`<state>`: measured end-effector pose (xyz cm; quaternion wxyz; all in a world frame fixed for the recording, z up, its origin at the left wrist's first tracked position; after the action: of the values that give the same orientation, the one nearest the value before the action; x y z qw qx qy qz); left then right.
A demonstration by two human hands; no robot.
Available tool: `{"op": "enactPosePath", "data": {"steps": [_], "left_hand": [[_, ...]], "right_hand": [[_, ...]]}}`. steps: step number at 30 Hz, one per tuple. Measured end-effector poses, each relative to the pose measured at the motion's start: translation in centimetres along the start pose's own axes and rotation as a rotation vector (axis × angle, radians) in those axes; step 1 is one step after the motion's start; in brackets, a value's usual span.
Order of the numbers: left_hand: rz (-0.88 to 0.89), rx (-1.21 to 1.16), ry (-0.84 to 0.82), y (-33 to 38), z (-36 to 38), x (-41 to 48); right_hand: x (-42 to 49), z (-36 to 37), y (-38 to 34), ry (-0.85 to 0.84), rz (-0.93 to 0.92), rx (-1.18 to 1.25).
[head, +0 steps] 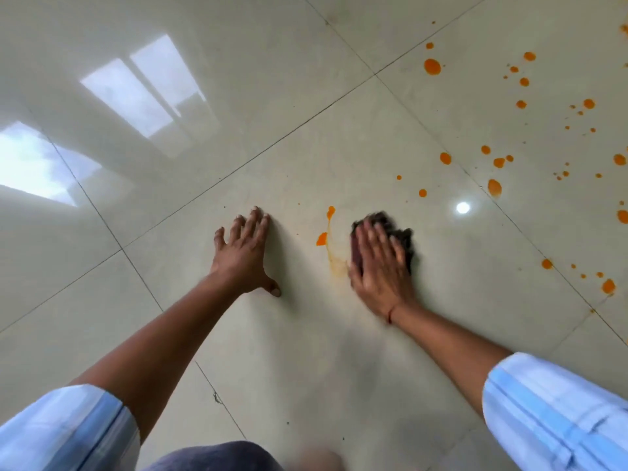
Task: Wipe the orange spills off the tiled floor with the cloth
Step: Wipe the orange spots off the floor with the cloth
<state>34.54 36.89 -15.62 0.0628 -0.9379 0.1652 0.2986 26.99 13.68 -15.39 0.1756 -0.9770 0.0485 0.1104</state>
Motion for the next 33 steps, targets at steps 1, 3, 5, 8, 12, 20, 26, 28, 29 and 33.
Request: {"op": "enactPosePath", "data": {"steps": [1,3,5,8,12,20,26,28,29,33], "left_hand": [[-0.003,-0.012,0.001,0.0,0.1,0.1],[-0.014,-0.034,0.017,-0.2,0.3,0.3],[-0.018,-0.047,0.023,-0.3,0.5,0.4],[-0.015,-0.077,0.032,-0.4,0.3,0.2],[-0.013,-0.08,0.032,-0.4,0.2,0.1],[0.017,-0.127,0.06,-0.5,0.2,0.0],[0.019,-0.14,0.066,-0.6,0.1,-0.2],[0.033,-0.15,0.073,-0.6,0.3,-0.2],[0.04,-0.157,0.08,-0.8,0.4,-0.3],[-0.055,-0.151,0.15,-3.9,0.6,-2.0]], "right_hand": [[2.9,-0.7,0.0,0.027,0.076,0.012],[8.4,-0.6,-3.0,0.041,0.131,0.055],[9.3,1.1,-8.0,-0.021,0.002,0.037],[1.2,3.4,-9.7,-0.137,-0.236,0.01],[-0.7,1.4,-3.5,-0.103,-0.193,-0.04],[-1.6,3.6,-7.8,-0.157,-0.306,-0.106],[2.2,0.9,-3.2,-0.029,-0.051,-0.07],[3.6,2.5,-7.9,-0.059,-0.125,-0.077],[2.7,3.5,-10.1,-0.085,-0.217,-0.089],[-5.2,4.8,-9.0,-0.231,-0.477,-0.143]]}}
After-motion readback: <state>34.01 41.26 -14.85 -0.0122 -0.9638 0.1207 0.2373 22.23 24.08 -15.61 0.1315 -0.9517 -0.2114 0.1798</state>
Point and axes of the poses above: each hand's wrist, its own x-axis towards the middle knuckle, its own z-axis out of the palm, y = z × x, the point moved 8 cm from there along x, towards the middle knuckle, and after that the axes turned 7 degrees about x, right-handed, at the moved point
